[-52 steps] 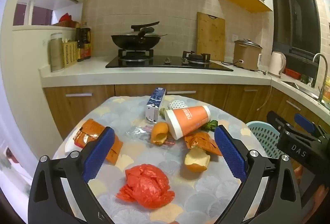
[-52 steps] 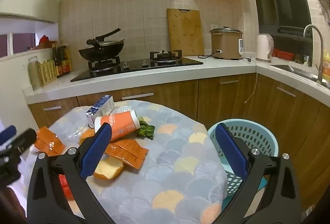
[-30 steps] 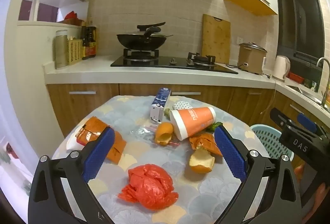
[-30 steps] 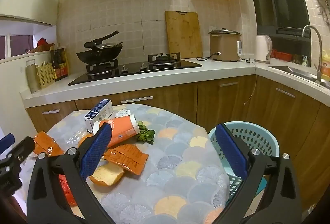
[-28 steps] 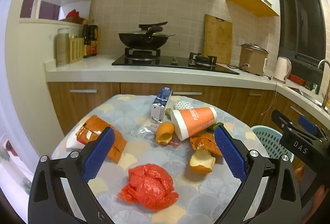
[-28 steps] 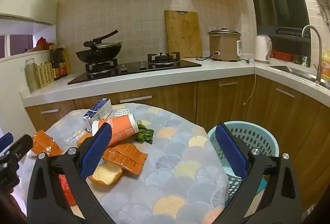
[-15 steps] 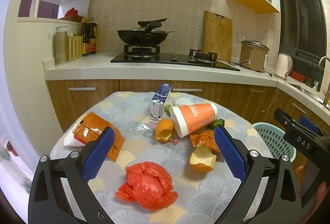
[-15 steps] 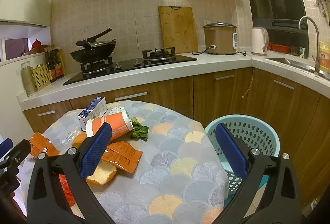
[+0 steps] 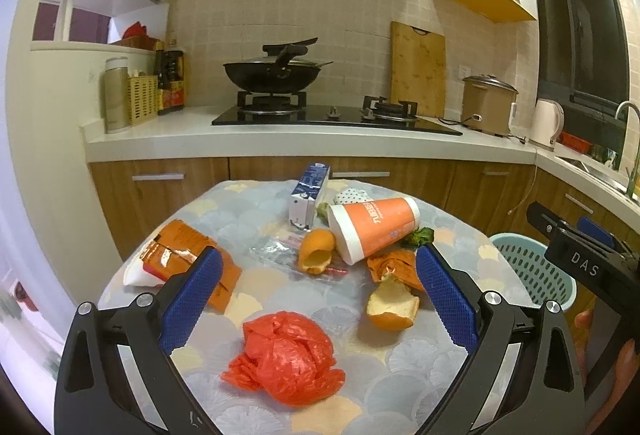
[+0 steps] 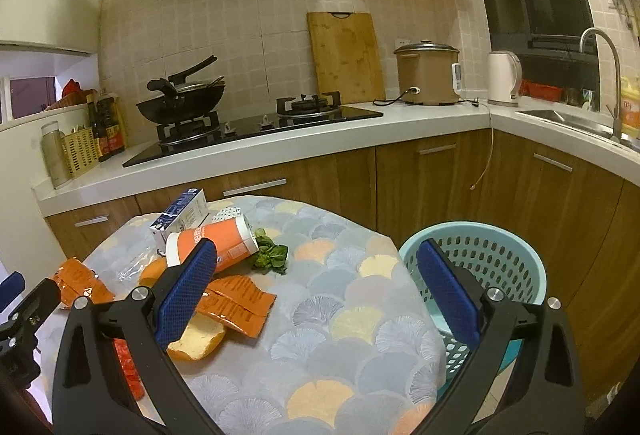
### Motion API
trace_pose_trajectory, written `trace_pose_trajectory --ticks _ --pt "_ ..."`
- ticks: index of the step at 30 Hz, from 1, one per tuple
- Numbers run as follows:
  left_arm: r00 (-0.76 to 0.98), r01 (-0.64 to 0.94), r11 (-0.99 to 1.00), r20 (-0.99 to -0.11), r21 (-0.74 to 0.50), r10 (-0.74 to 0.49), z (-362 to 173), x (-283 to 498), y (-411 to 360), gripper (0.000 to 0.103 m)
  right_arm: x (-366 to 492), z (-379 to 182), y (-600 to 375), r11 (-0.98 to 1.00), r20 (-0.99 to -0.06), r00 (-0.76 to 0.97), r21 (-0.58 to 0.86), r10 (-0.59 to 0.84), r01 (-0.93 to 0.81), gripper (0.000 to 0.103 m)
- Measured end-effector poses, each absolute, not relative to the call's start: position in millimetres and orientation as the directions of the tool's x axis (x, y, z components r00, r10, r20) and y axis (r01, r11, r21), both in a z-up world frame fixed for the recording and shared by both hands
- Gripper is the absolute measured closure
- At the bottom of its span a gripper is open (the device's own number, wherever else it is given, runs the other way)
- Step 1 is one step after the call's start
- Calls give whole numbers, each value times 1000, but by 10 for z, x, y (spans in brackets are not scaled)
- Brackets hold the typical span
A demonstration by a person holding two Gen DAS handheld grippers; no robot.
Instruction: Collect trash
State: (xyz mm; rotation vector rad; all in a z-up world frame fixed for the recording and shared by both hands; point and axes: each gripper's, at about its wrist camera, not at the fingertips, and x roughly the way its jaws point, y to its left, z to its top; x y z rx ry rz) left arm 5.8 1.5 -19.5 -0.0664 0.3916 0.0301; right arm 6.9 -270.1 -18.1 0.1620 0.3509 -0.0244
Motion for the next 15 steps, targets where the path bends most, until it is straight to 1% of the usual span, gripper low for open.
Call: trace_pose_trajectory --ticks 7,10,15 --pt "921 -9 996 -389 -88 -26 -202 62 56 9 65 -159 -2638 990 -335 942 131 -5 51 8" --pt "922 -12 997 -388 -76 -19 -204 62 52 9 82 -152 -2643 988 -342 940 148 17 36 10" --pt "920 -13 997 -391 -77 -18 -208 72 88 9 103 -169 -2630 989 -342 940 146 13 39 10"
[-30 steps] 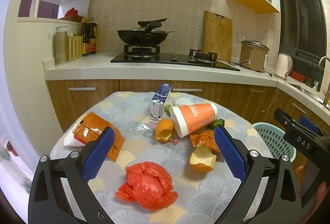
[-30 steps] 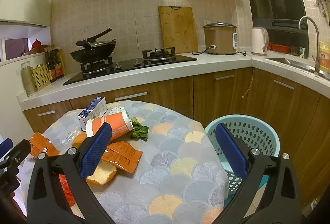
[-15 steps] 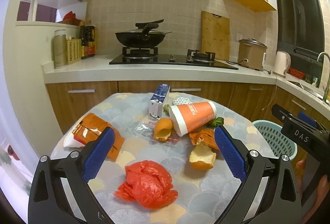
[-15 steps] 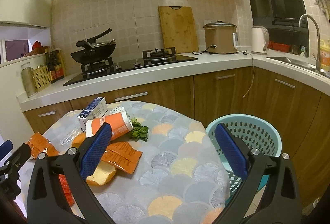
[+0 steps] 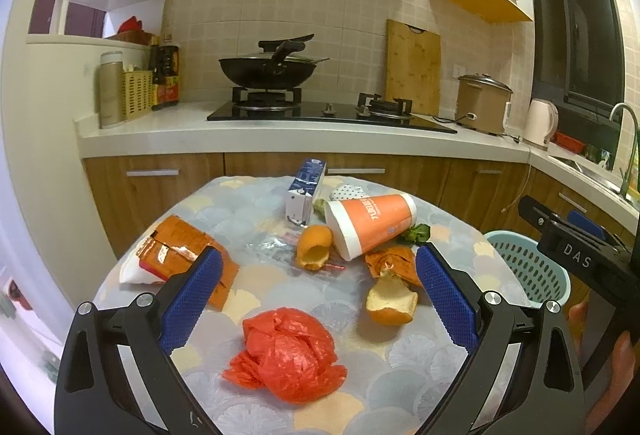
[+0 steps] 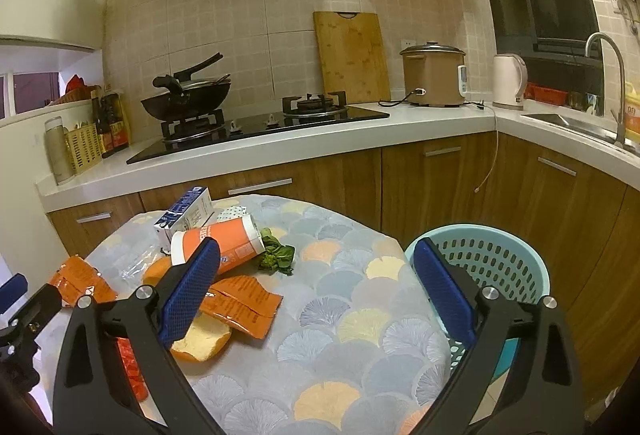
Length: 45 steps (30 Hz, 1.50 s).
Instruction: Collect trash
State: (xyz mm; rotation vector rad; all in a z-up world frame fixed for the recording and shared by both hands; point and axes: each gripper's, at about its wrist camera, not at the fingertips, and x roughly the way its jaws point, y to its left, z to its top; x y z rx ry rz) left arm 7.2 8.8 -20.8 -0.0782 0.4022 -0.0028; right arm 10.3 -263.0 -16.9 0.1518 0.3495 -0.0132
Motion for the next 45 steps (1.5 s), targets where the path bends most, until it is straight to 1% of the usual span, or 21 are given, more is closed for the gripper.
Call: trace_pose_trajectory --ticks 4,12,19,32,37,41,45 --pt "914 -1 996 -404 -92 -36 -257 83 91 9 109 -171 -2613 990 -340 941 135 4 44 11" --pt "915 5 996 -401 -84 -39 -264 62 93 9 118 -168 -2603 990 -347 938 132 2 46 12" --pt "915 2 996 -402 -94 -40 -253 63 130 9 74 -140 -2517 995 -327 945 94 -12 45 12" --pt "920 -4 995 -391 -100 -36 -215 24 185 9 61 -119 -2515 994 -327 945 107 3 34 12" --pt "935 -26 991 -354 -132 -22 -165 -42 260 9 46 -99 -2479 995 -318 948 92 1 29 12" --pt "940 -47 988 -341 -146 -6 -128 -58 337 9 56 -100 -2466 995 -318 948 94 8 23 12" --pt "954 -76 979 -299 -192 15 -72 -128 488 9 79 -113 -2459 995 -324 946 94 14 17 14"
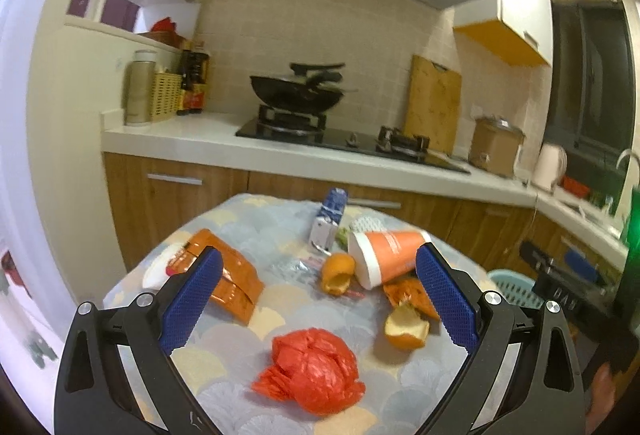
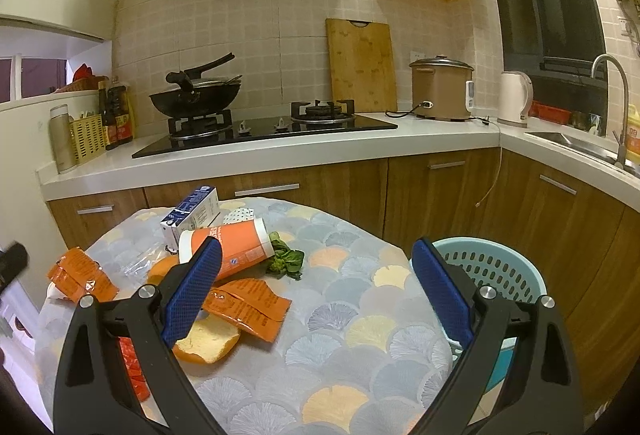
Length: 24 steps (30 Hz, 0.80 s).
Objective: Collect trash
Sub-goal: 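Grasp the red plastic bag with the left gripper while the right gripper grasps the orange wrapper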
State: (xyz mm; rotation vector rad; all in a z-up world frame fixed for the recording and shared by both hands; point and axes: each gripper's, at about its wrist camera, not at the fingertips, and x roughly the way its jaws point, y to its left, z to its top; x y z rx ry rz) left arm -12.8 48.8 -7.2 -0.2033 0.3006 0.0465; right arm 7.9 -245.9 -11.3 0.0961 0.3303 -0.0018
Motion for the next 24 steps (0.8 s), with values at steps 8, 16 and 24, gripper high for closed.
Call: trace_pose_trajectory --ticks 8,16,24 --pt "947 -127 976 -316 -175 67 -14 -198 758 9 138 -152 -2360 994 -341 936 85 88 -62 42" --pt "856 -37 983 -513 -179 -62 -447 133 660 9 258 -320 -2221 982 -395 899 94 187 -163 55" --pt "748 -30 989 -660 -142 -72 -902 516 466 29 501 -569 -2310 960 -503 818 136 279 -244 55"
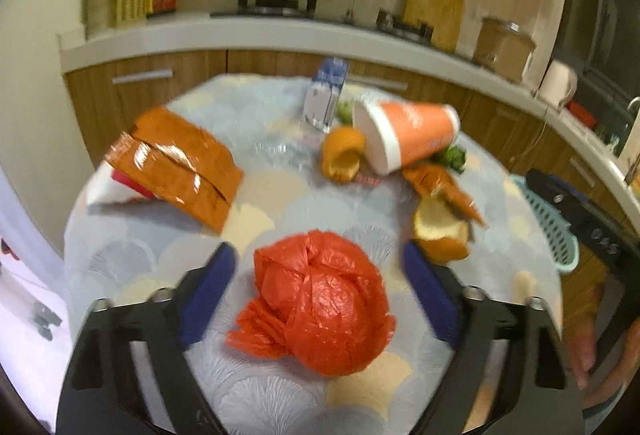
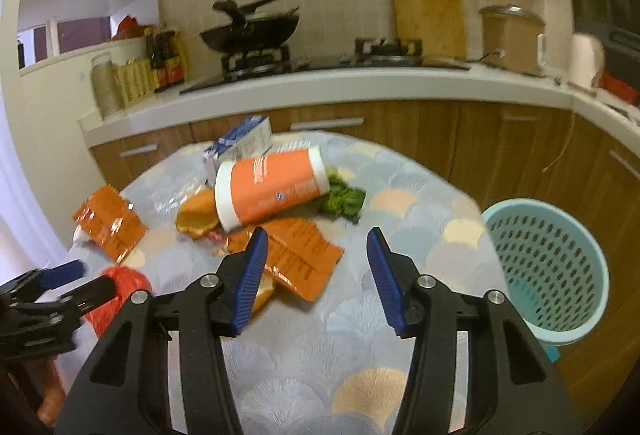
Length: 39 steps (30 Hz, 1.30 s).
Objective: Collect trash
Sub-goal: 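Grasp the red plastic bag with the left gripper while the right gripper grasps the orange wrapper, then lift the orange wrapper with the right gripper and carry it over the blue basket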
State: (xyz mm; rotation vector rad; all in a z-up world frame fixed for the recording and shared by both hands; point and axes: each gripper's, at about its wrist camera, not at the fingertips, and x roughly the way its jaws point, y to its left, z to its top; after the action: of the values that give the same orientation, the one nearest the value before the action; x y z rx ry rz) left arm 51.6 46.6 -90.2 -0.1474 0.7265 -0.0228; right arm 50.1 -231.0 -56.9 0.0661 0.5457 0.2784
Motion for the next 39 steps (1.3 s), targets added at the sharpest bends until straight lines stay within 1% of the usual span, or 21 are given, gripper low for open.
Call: trace_pose_trajectory --ticks 3,6,7,9,11,14,15,17,20,23,25,26,27,30,31,32,33,34,35,39 --pt "706 -39 990 -705 -138 -71 -1045 624 471 29 534 -643 -2232 955 -527 797 124 294 -270 50" --pt "697 -31 987 -711 -160 -93 -1107 647 484 30 639 -702 -2190 955 -558 778 108 289 -277 45" --pt "696 -29 986 -711 -163 -97 -1104 646 485 32 696 -723 -2172 951 -573 763 111 298 -288 41" --pt "695 -19 984 -710 -175 -113 -1108 662 488 43 804 -749 -2138 948 -592 746 123 307 -292 38" --pt "695 -17 986 -711 -167 -109 -1107 665 467 47 898 -761 -2098 941 -604 725 148 331 -306 32" --pt "709 -10 988 -698 -155 -102 -1091 643 437 52 1061 -774 -2015 930 -627 692 184 359 -317 28" --pt "713 -11 988 -694 -152 -98 -1088 635 432 52 1112 -777 -1988 927 -629 685 195 368 -320 28" --pt "716 -4 989 -691 -146 -100 -1089 635 410 53 1200 -793 -1948 924 -635 674 217 378 -314 23" --pt "717 9 991 -690 -132 -98 -1091 648 374 53 1357 -837 -1881 921 -659 644 266 389 -285 22" --pt "717 23 992 -689 -124 -103 -1091 640 346 53 1435 -926 -1799 941 -697 633 214 336 -263 22" --pt "717 28 991 -688 -127 -109 -1090 640 344 53 1462 -1012 -1808 940 -714 613 225 339 -257 22" --pt "717 30 991 -688 -131 -113 -1091 641 348 53 1485 -1049 -1817 940 -725 600 233 338 -249 28" --pt "716 31 990 -688 -137 -118 -1093 646 355 53 1500 -1063 -1836 935 -725 591 252 354 -250 38" --pt "716 31 988 -687 -149 -126 -1095 654 373 53 1481 -1062 -1854 930 -711 600 262 367 -258 59" --pt "716 30 988 -687 -149 -126 -1096 656 373 53 1476 -1066 -1846 926 -709 596 268 377 -267 71" --pt "716 30 988 -687 -149 -126 -1098 654 370 53 1463 -1062 -1835 925 -707 596 267 380 -272 76" --pt "717 30 988 -686 -149 -125 -1097 652 370 53 1443 -1054 -1825 923 -702 601 263 382 -279 79" --pt "717 30 988 -686 -148 -124 -1094 653 372 53 1433 -1046 -1823 922 -698 604 262 384 -284 85" --pt "718 30 989 -685 -148 -124 -1092 652 379 53 1419 -1032 -1824 923 -696 607 261 383 -283 88" --pt "726 25 989 -677 -149 -120 -1076 634 382 53 1351 -1003 -1945 925 -688 618 276 380 -262 94"
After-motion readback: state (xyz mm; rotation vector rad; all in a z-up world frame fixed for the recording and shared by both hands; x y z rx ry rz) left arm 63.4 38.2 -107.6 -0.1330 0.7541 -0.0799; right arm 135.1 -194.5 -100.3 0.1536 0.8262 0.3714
